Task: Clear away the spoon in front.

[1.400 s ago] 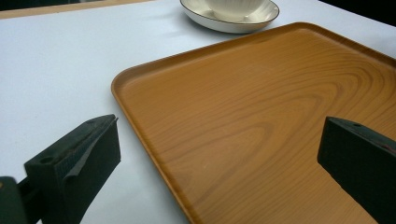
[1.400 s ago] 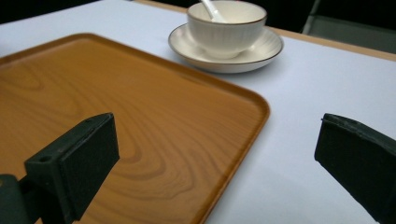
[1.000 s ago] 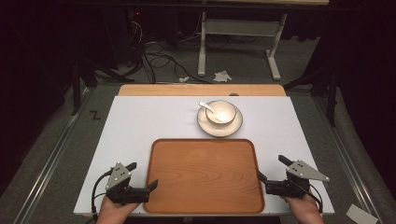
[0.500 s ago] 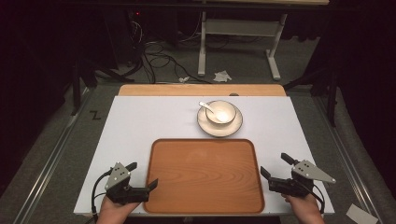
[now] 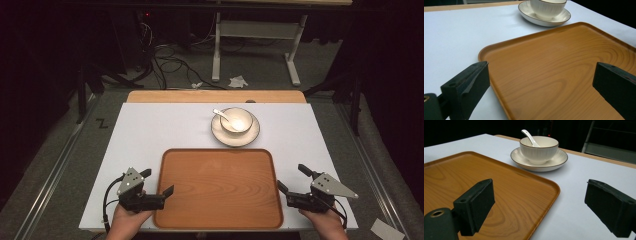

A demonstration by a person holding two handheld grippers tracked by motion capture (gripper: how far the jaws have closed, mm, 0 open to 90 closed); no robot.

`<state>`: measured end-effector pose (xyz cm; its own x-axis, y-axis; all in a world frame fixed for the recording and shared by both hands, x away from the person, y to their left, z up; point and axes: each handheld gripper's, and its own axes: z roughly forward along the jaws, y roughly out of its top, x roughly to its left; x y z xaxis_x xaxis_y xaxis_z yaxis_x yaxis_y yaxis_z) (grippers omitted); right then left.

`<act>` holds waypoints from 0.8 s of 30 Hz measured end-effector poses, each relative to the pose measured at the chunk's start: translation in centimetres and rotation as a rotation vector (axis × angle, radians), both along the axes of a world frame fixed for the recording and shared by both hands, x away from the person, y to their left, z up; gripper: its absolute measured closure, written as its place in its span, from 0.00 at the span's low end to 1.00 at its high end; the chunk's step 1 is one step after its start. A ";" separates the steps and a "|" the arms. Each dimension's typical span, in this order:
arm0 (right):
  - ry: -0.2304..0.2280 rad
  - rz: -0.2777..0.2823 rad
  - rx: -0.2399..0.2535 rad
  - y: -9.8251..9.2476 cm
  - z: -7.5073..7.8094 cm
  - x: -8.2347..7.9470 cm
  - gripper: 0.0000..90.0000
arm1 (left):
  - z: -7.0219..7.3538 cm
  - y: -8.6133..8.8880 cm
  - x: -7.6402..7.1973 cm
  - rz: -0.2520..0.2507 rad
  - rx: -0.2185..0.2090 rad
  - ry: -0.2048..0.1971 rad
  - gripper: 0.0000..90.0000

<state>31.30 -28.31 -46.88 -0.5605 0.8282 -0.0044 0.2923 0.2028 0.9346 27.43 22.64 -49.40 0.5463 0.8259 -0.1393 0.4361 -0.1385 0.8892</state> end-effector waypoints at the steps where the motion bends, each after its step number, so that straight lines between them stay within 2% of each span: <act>1: 0.003 0.001 0.004 0.0 0.0 -0.1 0.12 | 0.0 0.0 0.0 0.002 -0.001 0.000 0.02; 7: -0.022 0.014 0.017 0.0 0.1 -0.1 0.15 | 0.0 -0.2 0.3 0.009 -0.023 0.009 0.02; 11: -0.033 0.032 -0.012 0.3 -0.2 -0.2 0.15 | 0.6 -0.8 1.0 0.008 -0.033 0.006 0.02; 19: -0.062 0.049 -0.006 0.0 -0.1 -0.4 0.15 | 1.7 -1.8 2.1 -0.013 -0.033 0.005 0.02; 24: -0.071 0.062 -0.023 0.0 -0.2 -0.3 0.16 | 2.1 -2.9 3.2 -0.026 -0.032 0.006 0.02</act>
